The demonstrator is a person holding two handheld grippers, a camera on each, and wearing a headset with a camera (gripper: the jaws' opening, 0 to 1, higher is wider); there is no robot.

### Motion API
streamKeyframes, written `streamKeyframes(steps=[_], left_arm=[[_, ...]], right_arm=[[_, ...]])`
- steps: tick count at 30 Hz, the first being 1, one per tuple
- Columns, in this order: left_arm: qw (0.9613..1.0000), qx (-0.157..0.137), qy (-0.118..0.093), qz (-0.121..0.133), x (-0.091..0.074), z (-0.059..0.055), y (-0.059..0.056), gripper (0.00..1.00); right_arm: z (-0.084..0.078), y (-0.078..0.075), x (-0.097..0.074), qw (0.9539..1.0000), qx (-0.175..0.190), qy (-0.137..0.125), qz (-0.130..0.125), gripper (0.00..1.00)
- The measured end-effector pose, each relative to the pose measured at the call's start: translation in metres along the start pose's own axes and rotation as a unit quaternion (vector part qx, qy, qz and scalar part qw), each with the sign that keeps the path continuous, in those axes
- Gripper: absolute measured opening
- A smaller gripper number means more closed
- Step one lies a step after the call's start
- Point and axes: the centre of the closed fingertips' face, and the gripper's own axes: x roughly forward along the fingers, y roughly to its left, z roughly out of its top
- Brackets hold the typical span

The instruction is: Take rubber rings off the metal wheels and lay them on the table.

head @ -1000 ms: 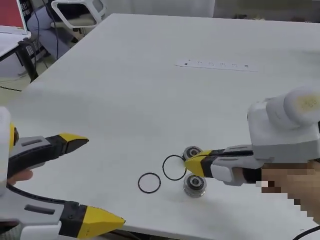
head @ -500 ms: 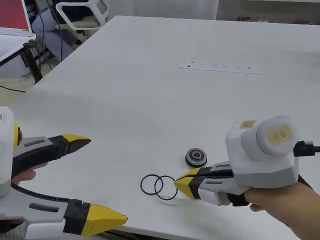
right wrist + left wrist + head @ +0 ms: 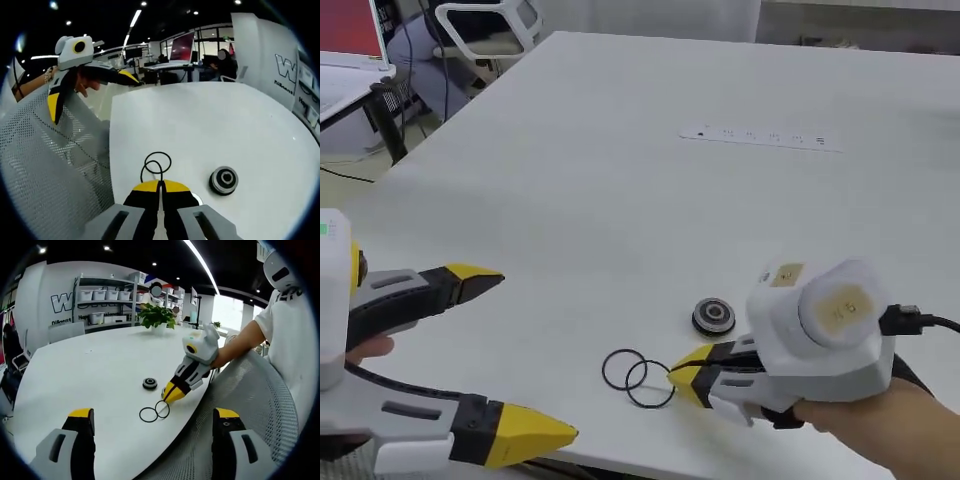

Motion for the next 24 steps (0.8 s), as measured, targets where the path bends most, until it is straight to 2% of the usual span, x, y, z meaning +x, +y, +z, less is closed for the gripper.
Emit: streamKeyframes(steps=[6,17,19,21,24], left_arm=[[1.0,0.0,0.0,-0.002,0.0,0.0,-0.001,0.97],[1.0,0.0,0.003,-0.005,0.001,-0.001,-0.002,0.97],[1.0,0.001,0.003,-0.005,0.001,-0.001,-0.001,0.97],[1.0,0.0,0.003,-0.006,0.001,-0.001,-0.002,0.97],[1.0,0.0,0.004,-0.006,0.001,-0.001,-0.002,0.97]], right_arm=[[-0.003,-0.006,-0.001,0.9999,-0.002,0.007,-0.009,0.0],[0.002,-0.012,-0.005,0.9998,0.01,-0.002,-0.017,0.02],[0.004,-0.014,-0.008,0.9997,0.015,-0.006,-0.018,0.02],[0.006,-0.015,-0.01,0.9986,0.049,-0.004,-0.017,0.04],[0.014,-0.018,-0.015,0.9986,0.048,-0.015,-0.02,0.08]])
